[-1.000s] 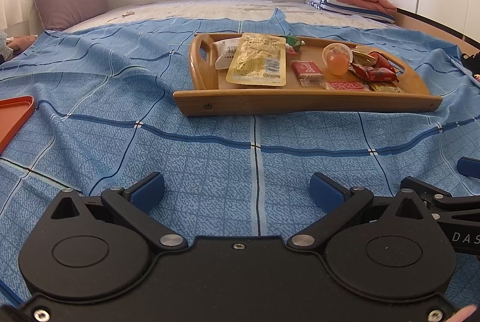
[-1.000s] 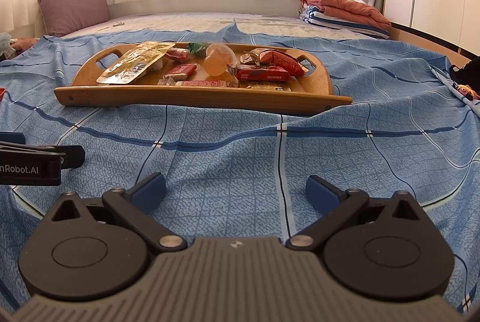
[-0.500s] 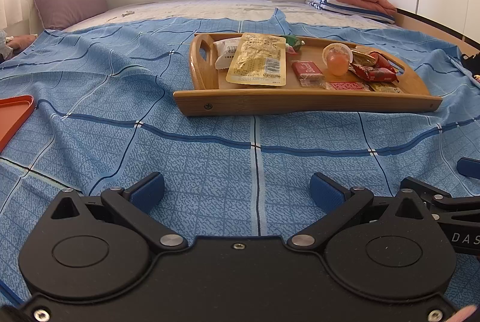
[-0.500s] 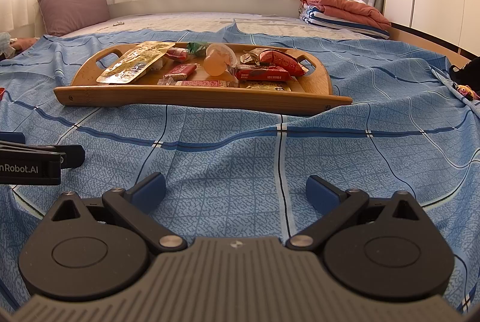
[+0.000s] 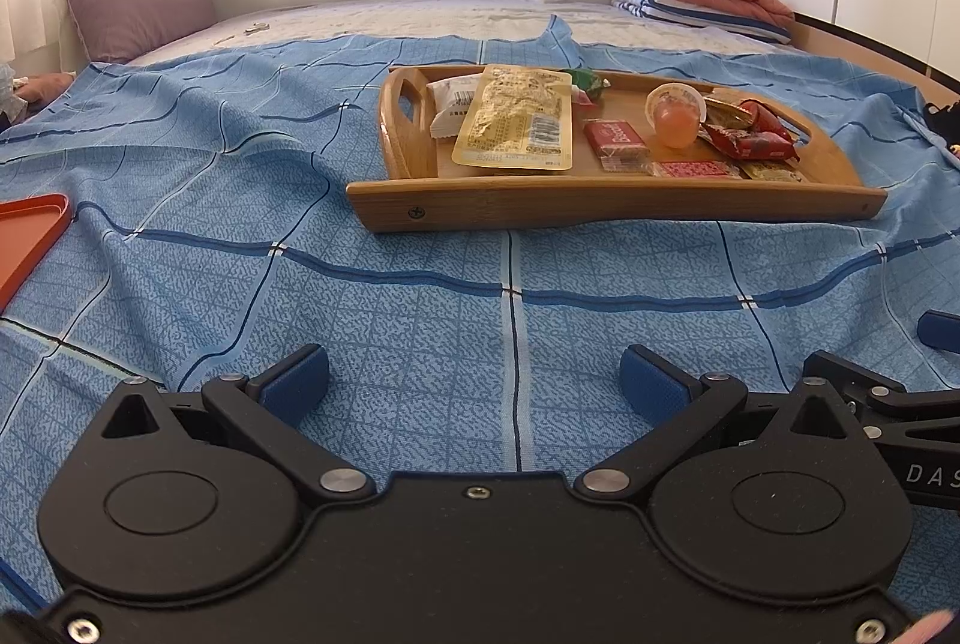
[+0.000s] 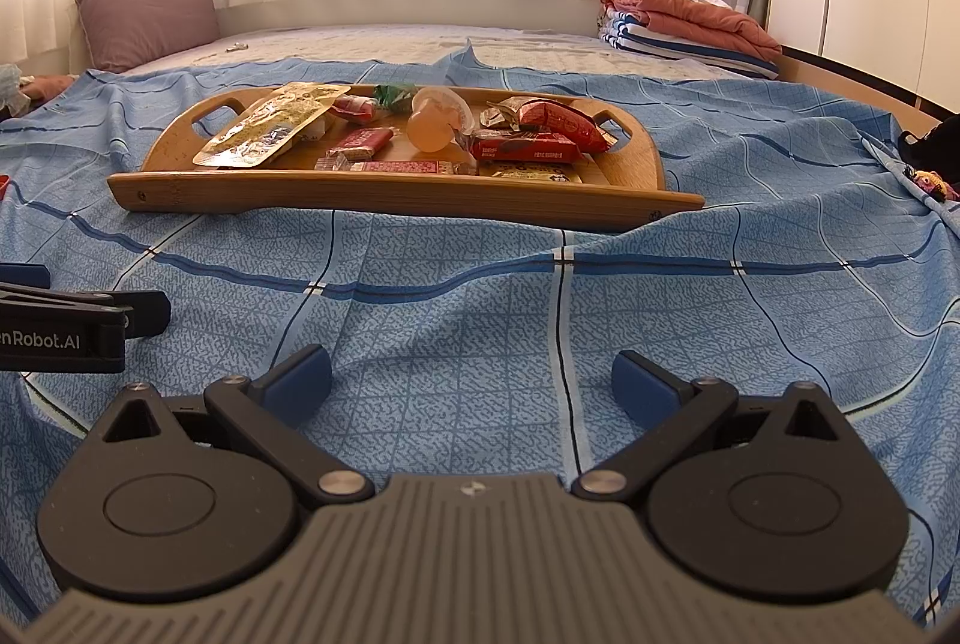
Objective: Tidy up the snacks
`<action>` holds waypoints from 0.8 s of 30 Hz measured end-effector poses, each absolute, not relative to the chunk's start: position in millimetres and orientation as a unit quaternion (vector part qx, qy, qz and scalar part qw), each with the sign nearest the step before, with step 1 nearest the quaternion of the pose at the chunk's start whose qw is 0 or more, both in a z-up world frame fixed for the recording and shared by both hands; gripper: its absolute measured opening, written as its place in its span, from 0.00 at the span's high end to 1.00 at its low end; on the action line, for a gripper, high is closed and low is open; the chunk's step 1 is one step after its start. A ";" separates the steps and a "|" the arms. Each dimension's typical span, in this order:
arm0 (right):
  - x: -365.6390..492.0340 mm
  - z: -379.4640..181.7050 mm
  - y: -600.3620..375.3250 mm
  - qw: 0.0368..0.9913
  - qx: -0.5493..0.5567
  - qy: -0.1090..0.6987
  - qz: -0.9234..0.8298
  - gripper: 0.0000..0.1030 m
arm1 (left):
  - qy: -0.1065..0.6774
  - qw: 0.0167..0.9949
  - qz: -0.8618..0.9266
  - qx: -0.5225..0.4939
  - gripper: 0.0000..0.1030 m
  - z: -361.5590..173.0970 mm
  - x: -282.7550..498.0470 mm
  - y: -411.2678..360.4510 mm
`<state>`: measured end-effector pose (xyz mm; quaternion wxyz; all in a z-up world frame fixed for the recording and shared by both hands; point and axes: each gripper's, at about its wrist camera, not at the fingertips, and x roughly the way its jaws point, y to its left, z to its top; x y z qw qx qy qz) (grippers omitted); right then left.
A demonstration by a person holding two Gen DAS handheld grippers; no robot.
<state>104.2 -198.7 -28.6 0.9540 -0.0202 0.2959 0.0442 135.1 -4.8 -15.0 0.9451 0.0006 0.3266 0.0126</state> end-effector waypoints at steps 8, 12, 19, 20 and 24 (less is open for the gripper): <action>103.9 -28.7 -198.6 0.954 -0.020 0.296 0.044 0.00 | 0.327 0.945 0.014 0.004 0.00 -16.3 135.2 -5.4; 104.1 -28.7 -198.7 0.954 -0.020 0.296 0.044 0.00 | 0.327 0.945 0.014 0.004 0.00 -16.5 135.3 -5.4; 103.9 -28.7 -198.7 0.954 -0.020 0.296 0.044 0.00 | 0.327 0.945 0.014 0.004 0.00 -16.3 135.2 -5.5; 104.1 -28.7 -198.7 0.954 -0.020 0.296 0.044 0.00 | 0.326 0.945 0.014 0.004 0.00 -16.3 135.0 -5.5; 104.2 -28.8 -198.7 0.954 -0.020 0.295 0.044 0.00 | 0.326 0.945 0.014 0.004 0.00 -16.2 134.7 -5.5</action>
